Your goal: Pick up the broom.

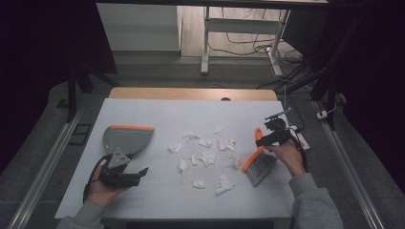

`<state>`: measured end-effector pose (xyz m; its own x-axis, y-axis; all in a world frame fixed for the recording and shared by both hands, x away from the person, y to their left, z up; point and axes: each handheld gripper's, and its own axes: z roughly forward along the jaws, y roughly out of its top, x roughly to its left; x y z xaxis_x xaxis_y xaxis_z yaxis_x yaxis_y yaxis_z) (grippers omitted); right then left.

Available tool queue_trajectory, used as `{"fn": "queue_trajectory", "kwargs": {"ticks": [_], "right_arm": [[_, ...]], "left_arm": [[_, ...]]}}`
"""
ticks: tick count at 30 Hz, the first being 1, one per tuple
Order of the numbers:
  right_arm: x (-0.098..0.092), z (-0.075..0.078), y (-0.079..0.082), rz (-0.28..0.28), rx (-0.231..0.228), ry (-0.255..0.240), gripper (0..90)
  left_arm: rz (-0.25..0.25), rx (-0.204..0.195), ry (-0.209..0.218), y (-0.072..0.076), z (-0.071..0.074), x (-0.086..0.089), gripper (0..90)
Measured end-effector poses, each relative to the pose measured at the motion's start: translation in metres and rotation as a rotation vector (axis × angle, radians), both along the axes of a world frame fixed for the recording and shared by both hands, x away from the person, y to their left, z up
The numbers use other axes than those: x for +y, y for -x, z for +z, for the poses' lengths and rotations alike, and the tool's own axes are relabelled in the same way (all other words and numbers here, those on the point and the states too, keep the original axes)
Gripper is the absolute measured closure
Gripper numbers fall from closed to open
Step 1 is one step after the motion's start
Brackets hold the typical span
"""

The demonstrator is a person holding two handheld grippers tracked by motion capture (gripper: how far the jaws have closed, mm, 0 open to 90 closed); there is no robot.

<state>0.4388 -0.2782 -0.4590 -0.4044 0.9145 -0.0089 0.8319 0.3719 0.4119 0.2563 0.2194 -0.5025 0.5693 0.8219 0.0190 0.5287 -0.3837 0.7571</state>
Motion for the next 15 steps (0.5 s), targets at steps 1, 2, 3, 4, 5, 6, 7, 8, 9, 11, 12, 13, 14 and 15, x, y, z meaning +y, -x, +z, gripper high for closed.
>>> {"fn": "queue_trajectory", "kwargs": {"ticks": [1,2,3,4,5,6,7,8,9,11,12,13,14,15], "right_arm": [[0.002,-0.002,-0.002,-0.01,0.013,0.002,34.0],[0.003,-0.004,-0.003,-0.015,0.025,0.006,34.0],[0.004,-0.006,-0.004,-0.019,0.037,0.02,34.2],[0.006,-0.008,-0.006,-0.024,0.044,0.03,34.7],[0.007,-0.01,-0.007,-0.025,0.053,0.037,34.8],[0.008,-0.012,-0.007,-0.029,0.062,0.044,34.9],[0.009,-0.013,-0.008,-0.038,0.067,0.048,35.7],[0.009,-0.014,-0.009,-0.044,0.073,0.046,36.8],[0.009,-0.015,-0.011,-0.056,0.08,0.047,37.2],[0.009,-0.016,-0.012,-0.063,0.085,0.055,37.2],[0.009,-0.019,-0.013,-0.07,0.097,0.07,37.8],[0.01,-0.021,-0.014,-0.081,0.1,0.072,37.9],[0.01,-0.022,-0.014,-0.08,0.109,0.079,38.0],[0.011,-0.024,-0.015,-0.081,0.112,0.085,39.0]], "left_arm": [[0.0,0.0,0.0,0.0,0.0,0.0,24.0],[0.001,0.0,0.001,0.0,0.0,0.0,24.0],[-0.001,0.0,0.003,0.0,0.0,0.0,24.0],[-0.001,0.001,0.004,0.0,-0.001,0.0,24.0],[-0.003,0.002,0.003,0.0,-0.001,0.0,24.0],[-0.003,0.003,0.003,0.0,-0.001,0.0,24.0],[-0.005,0.004,0.001,0.0,-0.001,0.0,24.0],[-0.008,0.002,0.0,0.001,-0.001,-0.001,24.0],[-0.008,0.002,0.0,0.001,-0.001,-0.001,24.0],[-0.013,0.0,-0.003,0.001,-0.001,-0.001,24.1],[-0.015,0.0,-0.003,0.001,-0.001,-0.002,24.1],[-0.015,0.0,-0.003,0.001,-0.001,-0.002,24.1],[-0.016,0.001,-0.002,0.001,-0.002,-0.001,24.1],[-0.017,0.002,0.0,0.001,-0.002,-0.001,24.3]]}}
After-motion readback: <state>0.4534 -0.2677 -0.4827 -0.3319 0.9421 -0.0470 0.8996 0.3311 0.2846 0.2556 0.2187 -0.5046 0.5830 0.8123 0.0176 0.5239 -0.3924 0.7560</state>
